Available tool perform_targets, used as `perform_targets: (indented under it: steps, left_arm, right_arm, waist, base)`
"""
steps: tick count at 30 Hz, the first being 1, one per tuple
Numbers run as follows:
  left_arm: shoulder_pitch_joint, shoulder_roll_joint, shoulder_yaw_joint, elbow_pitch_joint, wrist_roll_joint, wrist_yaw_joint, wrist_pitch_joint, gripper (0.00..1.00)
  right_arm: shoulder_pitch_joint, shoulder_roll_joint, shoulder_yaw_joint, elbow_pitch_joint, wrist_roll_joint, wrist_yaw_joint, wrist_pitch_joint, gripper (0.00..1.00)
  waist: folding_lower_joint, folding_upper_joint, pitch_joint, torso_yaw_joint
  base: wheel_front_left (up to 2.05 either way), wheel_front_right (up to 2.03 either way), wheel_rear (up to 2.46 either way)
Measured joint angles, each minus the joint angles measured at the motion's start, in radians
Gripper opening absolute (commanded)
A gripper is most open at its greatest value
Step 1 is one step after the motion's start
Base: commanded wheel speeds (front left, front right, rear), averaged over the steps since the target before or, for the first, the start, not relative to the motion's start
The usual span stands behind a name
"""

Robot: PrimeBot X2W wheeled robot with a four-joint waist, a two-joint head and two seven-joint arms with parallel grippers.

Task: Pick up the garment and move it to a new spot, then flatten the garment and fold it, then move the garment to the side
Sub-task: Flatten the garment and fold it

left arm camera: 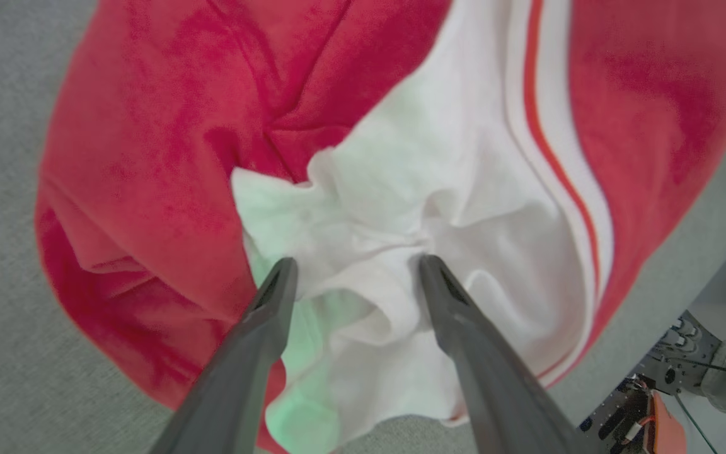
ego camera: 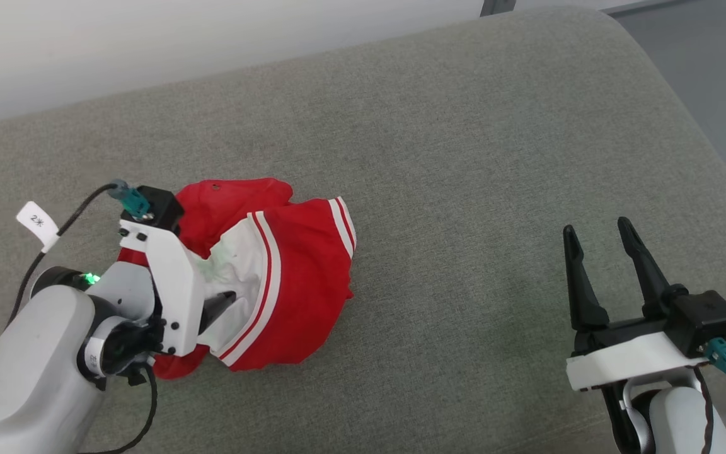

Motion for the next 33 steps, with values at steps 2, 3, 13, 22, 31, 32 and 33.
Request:
perform_targets:
  steps: [2, 3, 13, 22, 31, 32, 33]
  left_arm:
    - [-0.005, -0.001, -0.009, 0.004, 0.006, 0.001, 0.007, 1.00]
    - [-0.009, -0.004, -0.009, 0.008, 0.004, 0.001, 0.010, 1.00]
    - [-0.035, 0.012, 0.002, -0.001, -0.004, 0.016, 0.034, 0.00]
    - [0.018, 0.130, 0.105, -0.098, -0.007, 0.119, 0.019, 0.00]
    - [0.205, 0.279, 0.210, -0.074, -0.024, 0.232, -0.004, 0.00]
    - [0.226, 0.280, 0.215, -0.062, -0.028, 0.237, -0.013, 0.00]
    - [0.244, 0.275, 0.219, -0.046, -0.036, 0.242, -0.017, 0.00]
  right_arm:
    - [-0.005, 0.000, 0.001, 0.000, 0.006, 0.000, 0.000, 1.00]
    - [-0.010, 0.000, 0.002, 0.000, 0.006, 0.000, 0.000, 1.00]
    - [-0.015, 0.001, -0.010, -0.001, 0.004, 0.000, 0.000, 1.00]
    - [-0.014, 0.002, -0.025, 0.000, -0.022, 0.000, 0.000, 1.00]
    - [-0.014, 0.002, -0.018, 0.002, -0.030, 0.000, 0.000, 1.00]
    - [-0.015, 0.002, -0.016, 0.002, -0.030, 0.000, 0.000, 1.00]
    - [-0.015, 0.002, -0.012, 0.004, -0.030, 0.000, 0.000, 1.00]
  waist:
    - [0.0000, 0.0000, 0.006, 0.000]
    - [0.0000, 0.0000, 0.008, 0.000]
    - [0.0000, 0.0000, 0.007, 0.034]
    - [0.0000, 0.0000, -0.013, 0.100]
    - [0.0000, 0.0000, -0.011, 0.148]
    - [0.0000, 0.0000, -0.009, 0.152]
    - [0.0000, 0.0000, -0.007, 0.156]
  base:
    - [0.00, 0.00, 0.00]
    - [0.00, 0.00, 0.00]
    - [0.00, 0.00, 0.00]
    - [0.00, 0.00, 0.00]
    - [0.00, 0.00, 0.00]
    - [0.00, 0.00, 0.00]
    - [0.00, 0.00, 0.00]
